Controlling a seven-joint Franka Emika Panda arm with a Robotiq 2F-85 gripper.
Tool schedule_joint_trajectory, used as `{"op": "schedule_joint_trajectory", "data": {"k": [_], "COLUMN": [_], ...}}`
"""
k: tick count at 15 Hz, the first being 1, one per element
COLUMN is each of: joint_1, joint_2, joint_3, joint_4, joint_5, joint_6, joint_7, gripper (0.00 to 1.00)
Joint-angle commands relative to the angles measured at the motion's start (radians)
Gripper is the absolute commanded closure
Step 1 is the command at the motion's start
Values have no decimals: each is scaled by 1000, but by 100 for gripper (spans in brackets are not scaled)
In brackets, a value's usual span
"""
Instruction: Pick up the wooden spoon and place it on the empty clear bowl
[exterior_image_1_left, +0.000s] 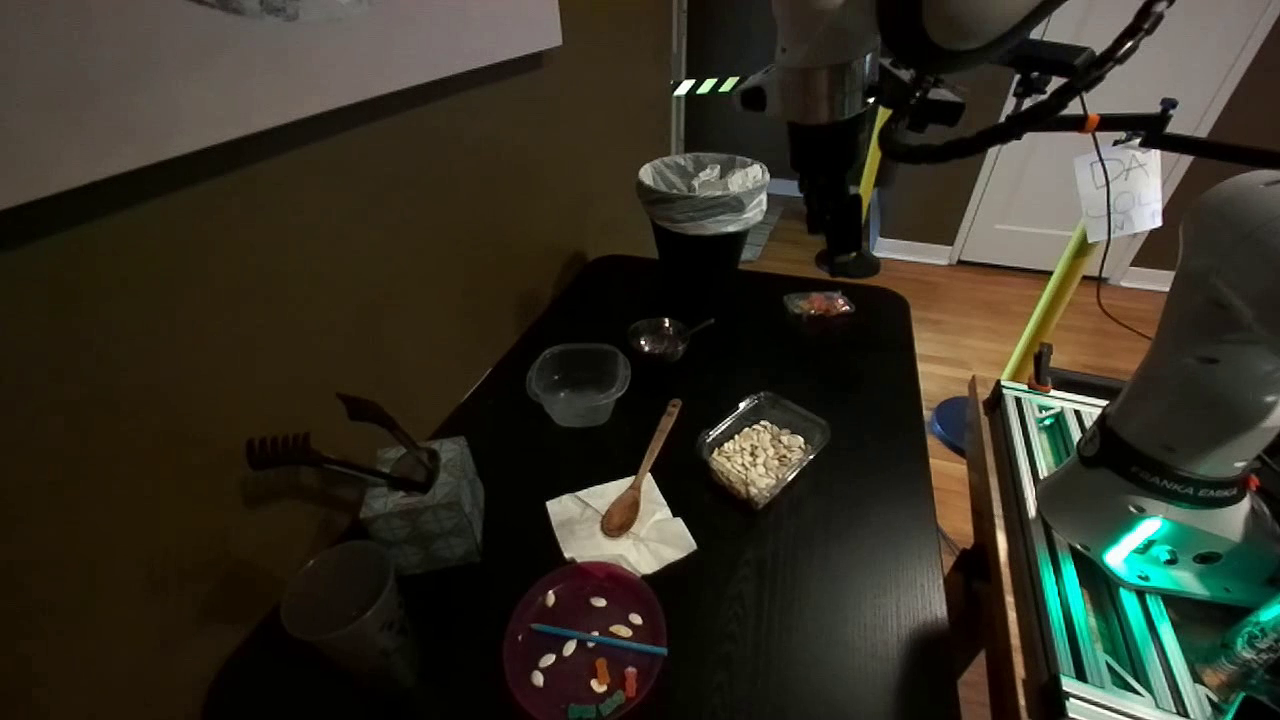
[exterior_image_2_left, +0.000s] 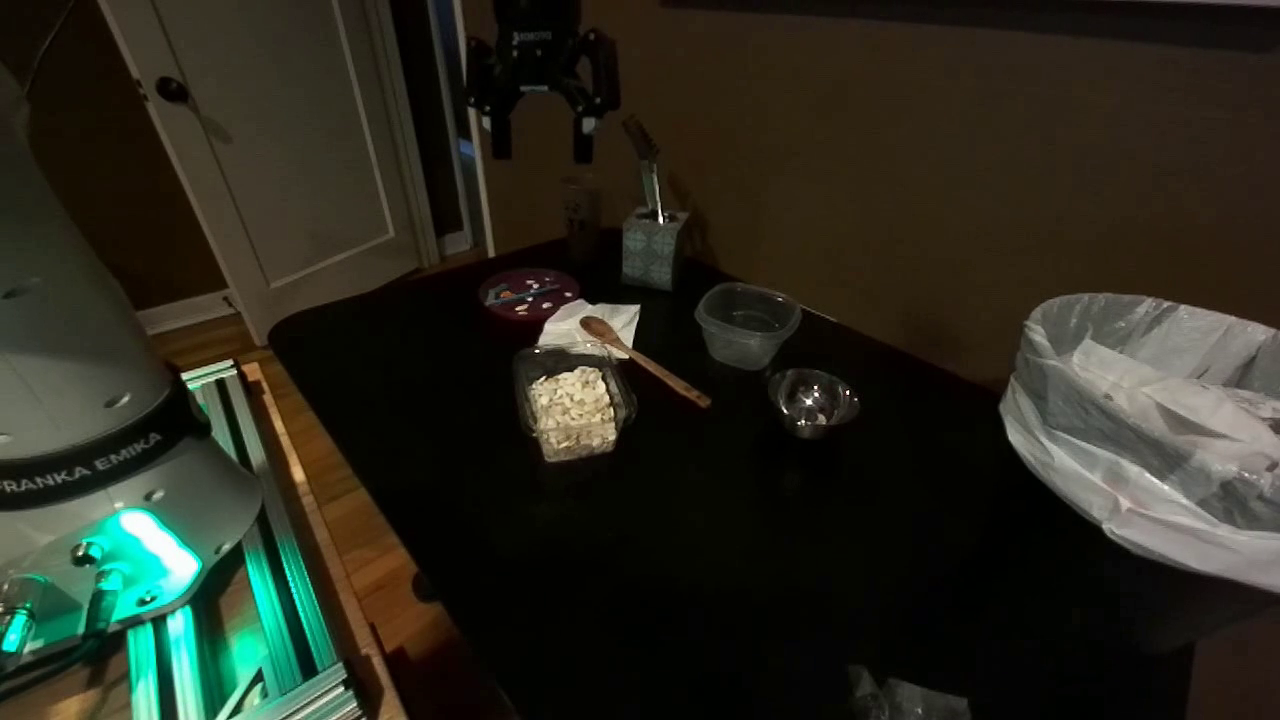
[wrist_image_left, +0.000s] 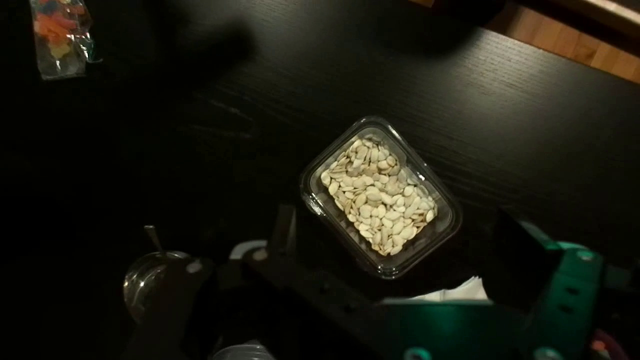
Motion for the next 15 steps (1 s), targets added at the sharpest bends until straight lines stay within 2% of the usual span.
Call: {"op": "schedule_joint_trajectory", "data": {"k": [1,3,5,6,9,12,15], "joint_1": [12,7,21,43,71,95,96], "joint_2": [13,3,31,65,148,271,453], "joint_3": [-3,-4,-19,-41,-55,-59,-46], "joint_4": [9,3,-8,-15,-9,39,112], "joint_5": [-5,-12,8,43,88,168,313], "joint_6": [-8,-15,38,112,268,373,460], "joint_7": [2,5,-48,-137,-269,-443,-648], "gripper": [0,0,0,0,0,0,0]}}
